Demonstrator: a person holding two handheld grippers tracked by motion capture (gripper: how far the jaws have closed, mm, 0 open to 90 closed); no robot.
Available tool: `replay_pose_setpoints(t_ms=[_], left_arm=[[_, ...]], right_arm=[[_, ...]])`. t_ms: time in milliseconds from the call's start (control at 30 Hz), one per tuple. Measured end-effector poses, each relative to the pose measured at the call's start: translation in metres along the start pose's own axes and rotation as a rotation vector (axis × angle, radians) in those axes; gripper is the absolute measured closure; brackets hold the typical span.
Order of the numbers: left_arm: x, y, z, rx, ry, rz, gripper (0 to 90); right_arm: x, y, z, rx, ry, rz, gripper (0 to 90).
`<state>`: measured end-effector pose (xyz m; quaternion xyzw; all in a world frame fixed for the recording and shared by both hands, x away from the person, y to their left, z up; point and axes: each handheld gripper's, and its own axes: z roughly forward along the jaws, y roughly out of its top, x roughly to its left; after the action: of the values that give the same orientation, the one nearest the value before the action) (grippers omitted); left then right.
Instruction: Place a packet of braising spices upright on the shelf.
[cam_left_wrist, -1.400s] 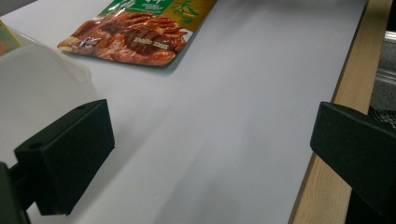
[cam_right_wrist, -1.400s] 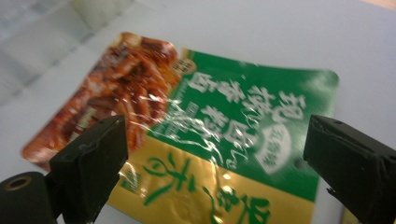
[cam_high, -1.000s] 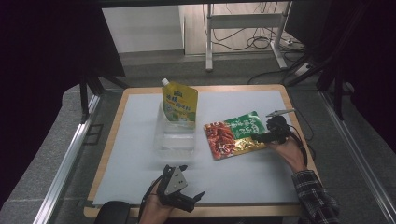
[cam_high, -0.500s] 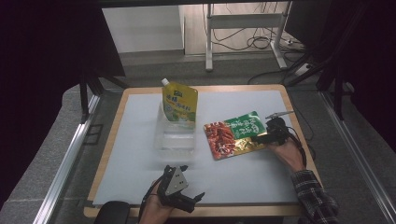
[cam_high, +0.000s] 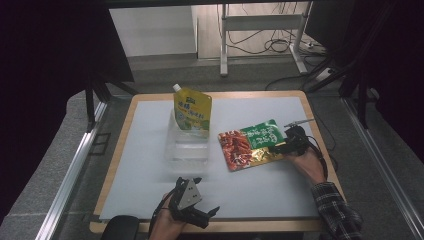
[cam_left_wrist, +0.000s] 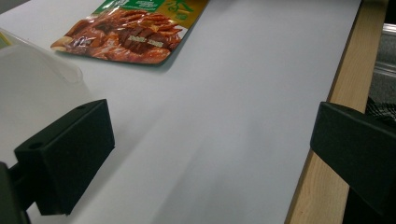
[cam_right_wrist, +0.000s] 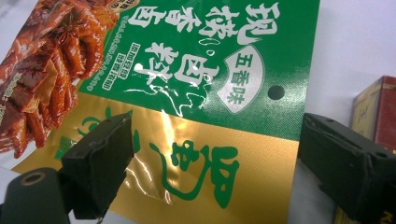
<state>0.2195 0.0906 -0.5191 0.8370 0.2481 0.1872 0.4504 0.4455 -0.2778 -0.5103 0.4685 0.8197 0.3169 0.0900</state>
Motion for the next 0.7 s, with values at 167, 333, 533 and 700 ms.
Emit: replay_pose_setpoints(t_ms=[167, 333, 533, 700], left_arm=[[0.0, 0.0, 0.0, 0.0, 0.0, 0.0, 0.0], [0.0, 0.0, 0.001, 0.001, -0.001, 0.002, 0.0], [-0.001, 0.0, 0.001, 0.003, -0.002, 0.006, 0.0], [-0.002, 0.0, 0.001, 0.006, -0.002, 0.009, 0.0]], right_arm=[[0.001, 0.0, 0.0, 0.016, -0.003, 0.011, 12.7], [0.002, 0.002, -0.004, 0.008, 0.032, 0.015, 20.3], [0.005, 0.004, -0.012, -0.017, 0.09, 0.009, 38.8], [0.01, 0.005, -0.01, -0.001, 0.109, -0.009, 51.7]])
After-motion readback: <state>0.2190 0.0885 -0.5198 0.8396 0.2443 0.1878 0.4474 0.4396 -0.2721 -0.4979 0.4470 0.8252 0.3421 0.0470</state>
